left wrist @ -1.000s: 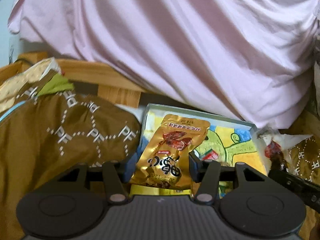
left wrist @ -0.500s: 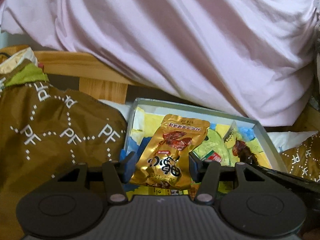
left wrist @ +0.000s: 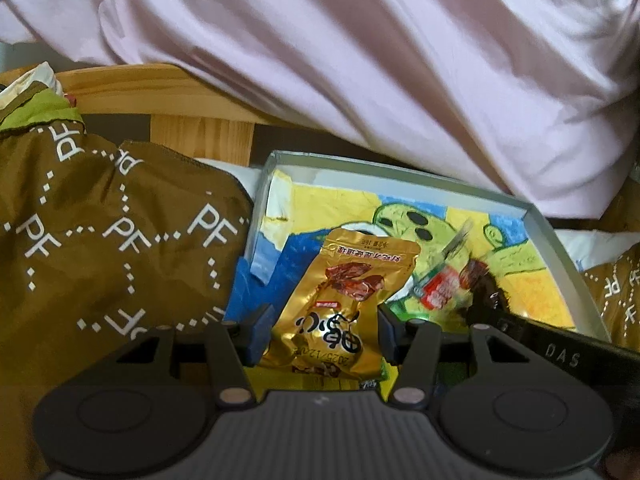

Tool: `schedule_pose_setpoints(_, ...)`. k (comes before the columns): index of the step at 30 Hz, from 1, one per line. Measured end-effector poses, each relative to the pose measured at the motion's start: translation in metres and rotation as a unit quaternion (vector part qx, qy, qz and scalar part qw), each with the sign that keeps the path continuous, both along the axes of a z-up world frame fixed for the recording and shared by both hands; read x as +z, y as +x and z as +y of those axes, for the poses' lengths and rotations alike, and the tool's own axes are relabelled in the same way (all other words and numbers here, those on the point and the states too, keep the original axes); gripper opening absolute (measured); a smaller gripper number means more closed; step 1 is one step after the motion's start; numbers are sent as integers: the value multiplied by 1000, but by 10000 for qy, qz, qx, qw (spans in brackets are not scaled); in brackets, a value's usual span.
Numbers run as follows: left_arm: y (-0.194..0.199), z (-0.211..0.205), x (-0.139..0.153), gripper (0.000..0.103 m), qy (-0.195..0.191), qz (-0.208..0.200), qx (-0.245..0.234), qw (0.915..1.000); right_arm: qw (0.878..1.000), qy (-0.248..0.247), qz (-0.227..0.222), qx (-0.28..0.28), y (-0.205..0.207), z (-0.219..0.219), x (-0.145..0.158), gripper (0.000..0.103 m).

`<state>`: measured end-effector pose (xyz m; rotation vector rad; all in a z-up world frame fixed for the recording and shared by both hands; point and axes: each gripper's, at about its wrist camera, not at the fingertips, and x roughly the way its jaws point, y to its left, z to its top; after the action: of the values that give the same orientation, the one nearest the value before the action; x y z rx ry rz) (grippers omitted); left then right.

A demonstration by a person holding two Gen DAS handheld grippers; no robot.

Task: Organize snacks
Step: 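Carry both snacks over the tray and open both tools to drop them, then raise both open tools out of the tray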

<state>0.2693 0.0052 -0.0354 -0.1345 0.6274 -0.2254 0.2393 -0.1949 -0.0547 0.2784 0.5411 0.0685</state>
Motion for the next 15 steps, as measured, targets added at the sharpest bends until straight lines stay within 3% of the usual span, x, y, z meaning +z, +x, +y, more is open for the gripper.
schedule_pose_setpoints(8,3,2,-13,58,-153,344,15,9993,9998,79,130,-88,1,-2,-3,19)
schedule_pose_setpoints(11,4,3,-14,60,-228,404,21,9989,9999,76,110,-62,0,0,-1,27)
schedule_pose_setpoints(15,4,8,-13,72,-464,459,21,9979,10000,82,21,-30,-2,0,0,35)
